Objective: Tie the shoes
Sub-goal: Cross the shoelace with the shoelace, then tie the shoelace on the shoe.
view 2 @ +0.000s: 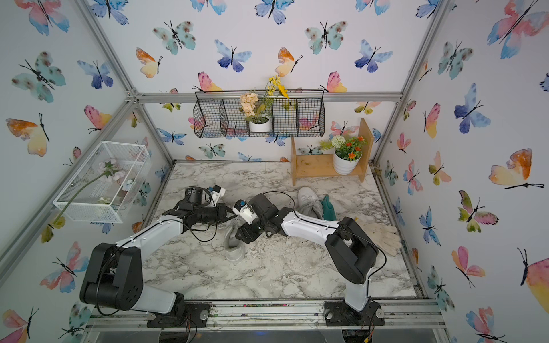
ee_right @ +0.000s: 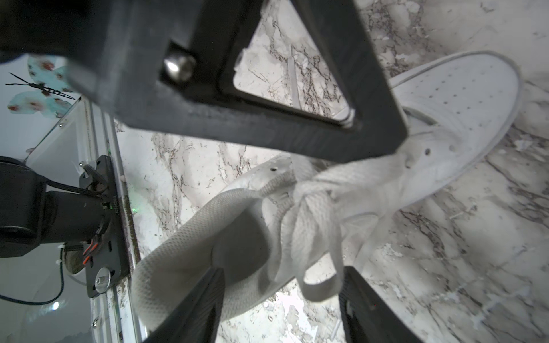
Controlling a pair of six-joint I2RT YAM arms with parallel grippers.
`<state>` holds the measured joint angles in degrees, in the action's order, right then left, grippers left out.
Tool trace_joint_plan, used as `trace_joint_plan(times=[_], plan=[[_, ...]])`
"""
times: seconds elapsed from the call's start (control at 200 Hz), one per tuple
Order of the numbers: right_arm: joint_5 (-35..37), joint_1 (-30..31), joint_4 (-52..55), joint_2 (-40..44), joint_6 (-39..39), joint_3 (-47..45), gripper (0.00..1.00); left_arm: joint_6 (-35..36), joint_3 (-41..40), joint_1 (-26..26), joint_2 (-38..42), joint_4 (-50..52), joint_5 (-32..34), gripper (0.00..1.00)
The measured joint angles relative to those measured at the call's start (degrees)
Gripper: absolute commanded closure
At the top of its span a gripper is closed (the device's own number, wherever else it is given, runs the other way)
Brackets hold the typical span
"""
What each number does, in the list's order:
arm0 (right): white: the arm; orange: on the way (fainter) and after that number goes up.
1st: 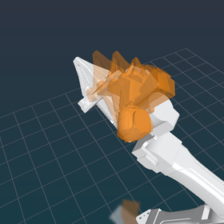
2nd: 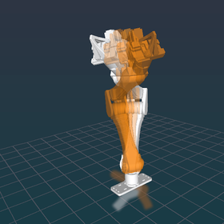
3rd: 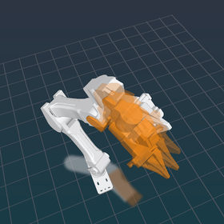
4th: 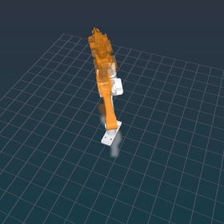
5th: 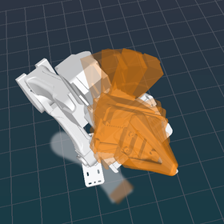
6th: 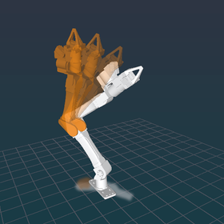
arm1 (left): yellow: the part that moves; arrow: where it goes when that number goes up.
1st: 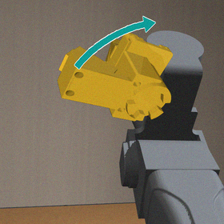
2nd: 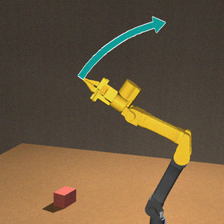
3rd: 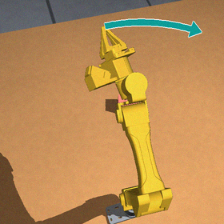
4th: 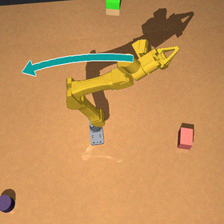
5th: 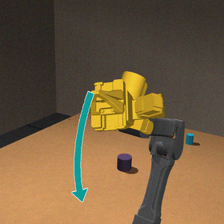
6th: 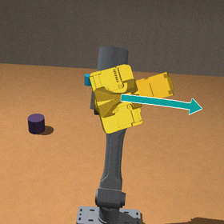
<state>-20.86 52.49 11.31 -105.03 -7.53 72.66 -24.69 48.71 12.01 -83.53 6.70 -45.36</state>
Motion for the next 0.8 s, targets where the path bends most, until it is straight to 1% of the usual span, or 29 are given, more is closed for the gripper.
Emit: trace_joint_plan(times=[0.155, 0.18, 0.245, 0.295, 0.445, 0.501, 0.676, 0.801], plan=[[1.2, 0.0, 0.3, -0.2, -0.1, 0.4, 0.44, 0.0, 0.0, 0.0, 0.0, 0.0, 0.0, 1.00], [1.4, 0.0, 0.4, -0.3, -0.2, 0.5, 0.47, 0.0, 0.0, 0.0, 0.0, 0.0, 0.0, 1.00], [1.6, 0.0, 0.5, -0.5, -0.1, 1.1, 0.58, 0.0, 0.0, 0.0, 0.0, 0.0, 0.0, 1.00], [1.9, 0.0, 0.6, -0.7, 0.0, 1.8, 0.65, 0.0, 0.0, 0.0, 0.0, 0.1, 0.0, 1.00], [3.8, 0.0, 1.7, -0.7, 0.4, 3.4, 0.91, 0.5, 0.0, 0.0, 0.3, 1.3, 0.6, 1.00], [4.9, 0.0, 2.4, -0.6, 1.0, 3.7, 0.97, 0.7, 0.0, 0.0, 1.0, 2.1, 1.4, 1.00], [7.2, -0.7, 5.9, 0.9, 2.0, 3.7, 0.98, 1.5, -0.2, -1.2, 4.5, 4.8, 3.8, 1.00], [7.3, -2.1, 7.2, 3.3, 2.3, 3.1, 0.98, 2.4, -1.7, -4.0, 7.7, 6.6, 5.3, 1.00]])
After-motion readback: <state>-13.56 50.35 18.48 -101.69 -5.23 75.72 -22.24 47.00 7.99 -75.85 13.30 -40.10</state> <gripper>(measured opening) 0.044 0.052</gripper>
